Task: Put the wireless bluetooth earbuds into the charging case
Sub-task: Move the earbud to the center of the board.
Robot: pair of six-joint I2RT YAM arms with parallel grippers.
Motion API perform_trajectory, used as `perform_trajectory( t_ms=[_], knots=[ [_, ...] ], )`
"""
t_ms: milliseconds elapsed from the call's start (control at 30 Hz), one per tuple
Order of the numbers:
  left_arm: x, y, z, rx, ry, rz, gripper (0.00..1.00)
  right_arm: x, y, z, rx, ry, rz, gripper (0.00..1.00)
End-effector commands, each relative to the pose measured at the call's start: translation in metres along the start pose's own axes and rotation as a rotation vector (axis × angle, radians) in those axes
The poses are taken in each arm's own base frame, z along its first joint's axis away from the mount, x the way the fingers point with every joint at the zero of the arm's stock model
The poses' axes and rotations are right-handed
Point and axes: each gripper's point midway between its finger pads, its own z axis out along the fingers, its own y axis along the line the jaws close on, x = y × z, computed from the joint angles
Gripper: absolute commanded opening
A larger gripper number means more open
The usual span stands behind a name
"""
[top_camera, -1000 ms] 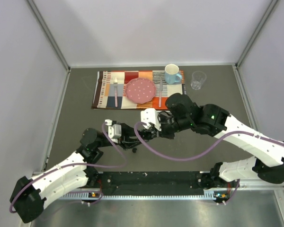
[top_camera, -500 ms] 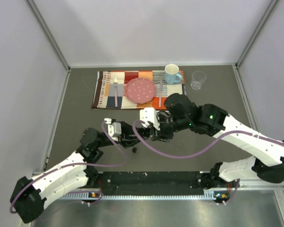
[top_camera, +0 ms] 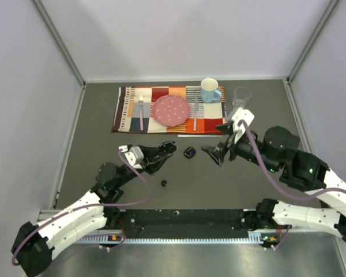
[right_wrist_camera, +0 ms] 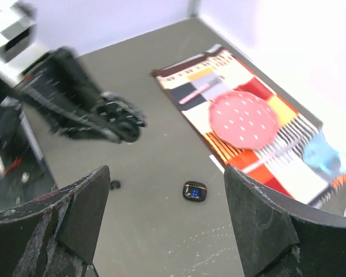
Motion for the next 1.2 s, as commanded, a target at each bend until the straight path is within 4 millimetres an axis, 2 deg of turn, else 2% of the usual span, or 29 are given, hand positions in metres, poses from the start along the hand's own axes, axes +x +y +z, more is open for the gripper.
perform_trajectory(
  t_ms=[0, 33, 67, 100, 133, 267, 333, 400, 467, 500, 600, 733, 800, 833, 867, 933, 967, 1000, 1033, 1067, 1100, 1167],
  knots=[
    [-0.012, 0.030, -0.007, -0.172, -0.054, 0.054, 0.00, 0.025, -0.047, 0.017, 0.309, -0.008, 0.416, 0.79],
    [-0.012, 0.032, -0.008, -0.180, -0.055, 0.057, 0.00, 0.046, -0.058, 0.021, 0.355, 0.036, 0.493, 0.74],
    [-0.014, 0.036, -0.010, -0.205, -0.059, 0.059, 0.00, 0.065, -0.055, 0.028, 0.378, 0.078, 0.634, 0.72],
    [-0.013, 0.038, -0.012, -0.217, -0.058, 0.058, 0.00, 0.078, -0.053, 0.032, 0.389, 0.101, 0.704, 0.70],
    [-0.013, 0.042, -0.014, -0.236, -0.060, 0.061, 0.00, 0.104, -0.050, 0.035, 0.410, 0.151, 0.768, 0.67],
    [-0.018, 0.053, -0.025, -0.280, -0.074, 0.077, 0.00, 0.146, -0.035, 0.056, 0.429, 0.257, 0.947, 0.63],
    [-0.016, 0.060, -0.029, -0.292, -0.061, 0.089, 0.00, 0.157, -0.021, 0.067, 0.380, 0.296, 1.005, 0.58],
    [-0.015, 0.063, -0.034, -0.303, -0.065, 0.094, 0.00, 0.164, -0.010, 0.081, 0.354, 0.306, 1.058, 0.53],
    [-0.016, 0.073, -0.041, -0.339, -0.074, 0.109, 0.00, 0.169, -0.001, 0.088, 0.352, 0.310, 1.056, 0.53],
    [-0.012, 0.075, -0.044, -0.345, -0.066, 0.109, 0.00, 0.173, 0.009, 0.094, 0.353, 0.332, 1.033, 0.54],
    [-0.006, 0.085, -0.055, -0.383, -0.065, 0.111, 0.00, 0.171, 0.026, 0.107, 0.352, 0.347, 1.018, 0.54],
    [-0.010, 0.098, -0.071, -0.447, -0.084, 0.126, 0.00, 0.196, 0.048, 0.129, 0.369, 0.432, 1.042, 0.55],
    [-0.010, 0.102, -0.076, -0.475, -0.088, 0.119, 0.00, 0.199, 0.056, 0.137, 0.353, 0.452, 1.036, 0.55],
    [-0.011, 0.104, -0.077, -0.485, -0.091, 0.117, 0.00, 0.193, 0.063, 0.143, 0.326, 0.455, 1.031, 0.54],
    [-0.010, 0.105, -0.078, -0.491, -0.083, 0.113, 0.00, 0.201, 0.071, 0.149, 0.301, 0.492, 1.021, 0.54],
    [-0.010, 0.107, -0.081, -0.511, -0.081, 0.110, 0.00, 0.200, 0.076, 0.158, 0.287, 0.508, 1.027, 0.52],
    [-0.012, 0.111, -0.084, -0.538, -0.085, 0.110, 0.00, 0.210, 0.080, 0.163, 0.290, 0.536, 1.027, 0.51],
    [-0.008, 0.113, -0.086, -0.556, -0.073, 0.102, 0.00, 0.206, 0.082, 0.168, 0.275, 0.537, 1.029, 0.51],
    [-0.013, 0.113, -0.089, -0.569, -0.090, 0.107, 0.00, 0.207, 0.083, 0.172, 0.268, 0.546, 1.016, 0.50],
    [-0.016, 0.113, -0.091, -0.578, -0.097, 0.108, 0.00, 0.217, 0.088, 0.176, 0.262, 0.584, 1.010, 0.50],
    [-0.013, 0.113, -0.092, -0.583, -0.088, 0.104, 0.00, 0.212, 0.091, 0.182, 0.242, 0.581, 1.013, 0.49],
    [-0.019, 0.110, -0.093, -0.581, -0.107, 0.105, 0.00, 0.219, 0.097, 0.187, 0.224, 0.616, 1.020, 0.49]
  ],
)
